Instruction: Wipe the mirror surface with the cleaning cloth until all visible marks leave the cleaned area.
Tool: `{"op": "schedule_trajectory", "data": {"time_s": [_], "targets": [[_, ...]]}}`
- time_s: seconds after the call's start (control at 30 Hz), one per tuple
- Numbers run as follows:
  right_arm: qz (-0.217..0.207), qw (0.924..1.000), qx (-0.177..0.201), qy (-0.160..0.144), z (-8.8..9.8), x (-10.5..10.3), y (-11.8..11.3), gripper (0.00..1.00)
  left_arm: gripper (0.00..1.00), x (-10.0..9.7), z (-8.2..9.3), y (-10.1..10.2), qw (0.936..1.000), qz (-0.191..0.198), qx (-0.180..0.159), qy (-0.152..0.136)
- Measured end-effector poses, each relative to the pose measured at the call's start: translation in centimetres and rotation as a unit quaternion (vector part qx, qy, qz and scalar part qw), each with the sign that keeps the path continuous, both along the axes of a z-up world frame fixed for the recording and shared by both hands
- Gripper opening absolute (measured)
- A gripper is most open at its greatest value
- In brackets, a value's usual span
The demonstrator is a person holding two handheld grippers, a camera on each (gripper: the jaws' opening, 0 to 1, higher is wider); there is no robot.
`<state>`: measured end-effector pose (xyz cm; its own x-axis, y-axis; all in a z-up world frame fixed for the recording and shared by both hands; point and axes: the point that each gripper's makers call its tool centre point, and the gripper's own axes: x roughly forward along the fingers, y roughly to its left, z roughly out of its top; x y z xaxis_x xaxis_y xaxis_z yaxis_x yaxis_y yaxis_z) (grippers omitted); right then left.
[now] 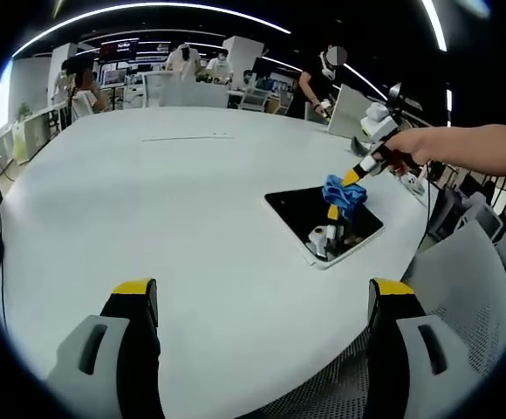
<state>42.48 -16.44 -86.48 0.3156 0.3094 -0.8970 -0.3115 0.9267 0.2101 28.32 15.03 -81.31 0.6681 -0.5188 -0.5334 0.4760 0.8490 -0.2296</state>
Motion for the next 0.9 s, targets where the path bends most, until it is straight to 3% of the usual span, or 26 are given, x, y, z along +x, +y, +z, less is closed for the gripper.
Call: {"op": "schedule_trajectory", "data": {"time_s": [0.1,0.2,0.47,0.9], "targets": [[0.015,0.9997,-0.02,0.006,-0.5,-0.5,0.1,0.03,0.99,0.0,0.0,0.0,1.0,0.001,0.0,0.0],[-0.001,0.9996,-0.025,0.011,-0.6,-0.5,0.2,0.0,0.99,0.0,0.0,0.0,1.0,0.001,-0.001,0.0],[-0.028,0.9995,0.002,0.013,-0.3,-0.1,1.5,0.0,0.99,-0.1,-0.1,-0.2,1.0,-0.005,0.002,0.001],[-0.031,0.9992,0.021,0.016,-0.3,0.4,4.2,0.0,0.99,-0.5,-0.4,-0.9,0.9995,-0.03,0.011,0.008]]}}
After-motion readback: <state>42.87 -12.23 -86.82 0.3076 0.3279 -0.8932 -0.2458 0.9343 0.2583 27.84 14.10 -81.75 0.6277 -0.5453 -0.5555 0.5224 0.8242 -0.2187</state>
